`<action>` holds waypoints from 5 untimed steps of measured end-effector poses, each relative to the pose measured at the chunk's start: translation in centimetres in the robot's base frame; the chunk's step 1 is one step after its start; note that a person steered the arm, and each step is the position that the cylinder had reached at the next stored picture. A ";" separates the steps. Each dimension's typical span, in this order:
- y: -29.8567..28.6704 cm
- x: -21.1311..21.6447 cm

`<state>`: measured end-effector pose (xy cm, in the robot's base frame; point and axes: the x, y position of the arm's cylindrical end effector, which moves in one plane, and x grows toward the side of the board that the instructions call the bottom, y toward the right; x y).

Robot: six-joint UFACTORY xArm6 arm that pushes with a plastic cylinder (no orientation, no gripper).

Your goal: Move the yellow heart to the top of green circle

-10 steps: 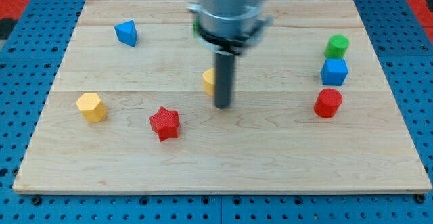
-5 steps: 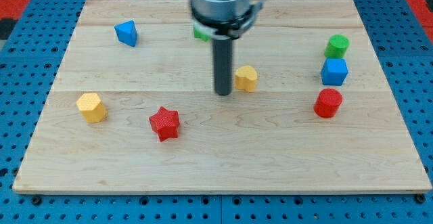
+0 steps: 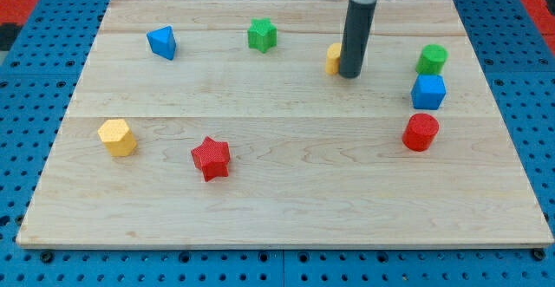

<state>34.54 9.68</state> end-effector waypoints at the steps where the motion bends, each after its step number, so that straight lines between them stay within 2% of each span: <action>1: -1.4 2.3; 2: -7.3 1.3; 3: -4.4 -1.2; 4: 3.8 -2.7; 5: 1.7 -3.2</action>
<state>31.34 11.34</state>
